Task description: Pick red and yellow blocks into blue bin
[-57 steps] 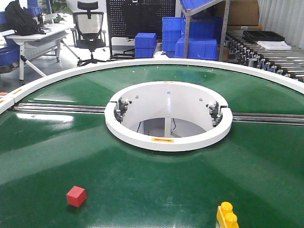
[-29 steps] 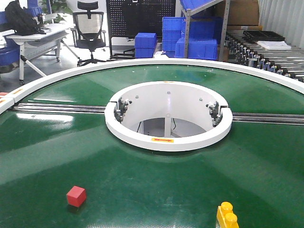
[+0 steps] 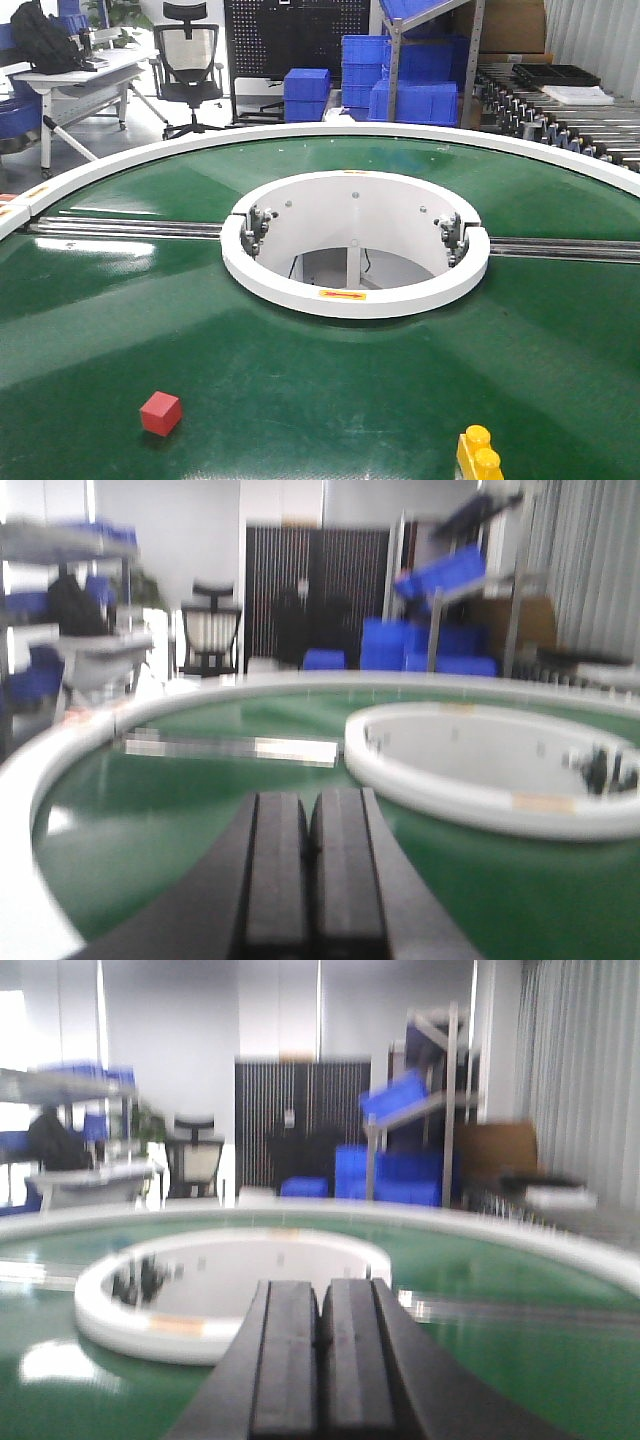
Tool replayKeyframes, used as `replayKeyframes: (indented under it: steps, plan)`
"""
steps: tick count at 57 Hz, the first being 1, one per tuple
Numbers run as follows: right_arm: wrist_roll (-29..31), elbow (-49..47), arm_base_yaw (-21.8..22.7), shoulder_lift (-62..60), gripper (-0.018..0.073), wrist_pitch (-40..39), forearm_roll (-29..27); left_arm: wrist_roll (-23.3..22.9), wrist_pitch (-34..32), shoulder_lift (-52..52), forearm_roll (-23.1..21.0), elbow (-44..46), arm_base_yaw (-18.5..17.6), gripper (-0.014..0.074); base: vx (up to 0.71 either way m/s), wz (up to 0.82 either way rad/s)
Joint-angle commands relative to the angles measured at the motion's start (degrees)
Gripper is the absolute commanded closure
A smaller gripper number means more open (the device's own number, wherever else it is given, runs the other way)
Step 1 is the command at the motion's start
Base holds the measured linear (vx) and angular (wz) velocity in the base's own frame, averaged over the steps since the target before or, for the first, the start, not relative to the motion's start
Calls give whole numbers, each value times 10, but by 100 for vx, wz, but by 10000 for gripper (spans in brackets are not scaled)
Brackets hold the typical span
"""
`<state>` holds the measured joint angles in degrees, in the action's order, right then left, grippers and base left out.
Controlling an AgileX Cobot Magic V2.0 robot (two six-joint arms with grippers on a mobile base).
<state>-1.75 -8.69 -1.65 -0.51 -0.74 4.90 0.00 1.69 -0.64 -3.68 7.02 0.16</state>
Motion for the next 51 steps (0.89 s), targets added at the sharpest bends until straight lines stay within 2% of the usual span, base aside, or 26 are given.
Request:
replayKeyframes:
  steps: [1,12,19,24,39,51]
  plan:
    - [7,-91,4,8,570,0,25,-6,-52,-9,-1,72,0,603,0,0]
    - [7,-242,4,92,570,154,22,11,71,28,4,218,0,603,0,0]
    - [5,-305,4,173,570,260,19,15,181,100,4,295,0,603,0,0]
    - [5,-318,4,219,570,306,19,15,254,153,4,327,0,603,0,0]
    - [1,-318,4,349,570,398,18,15,384,275,-1,329,0,603,0,0]
    - [10,-318,4,417,544,428,21,15,390,317,0,329,0,594,0,0]
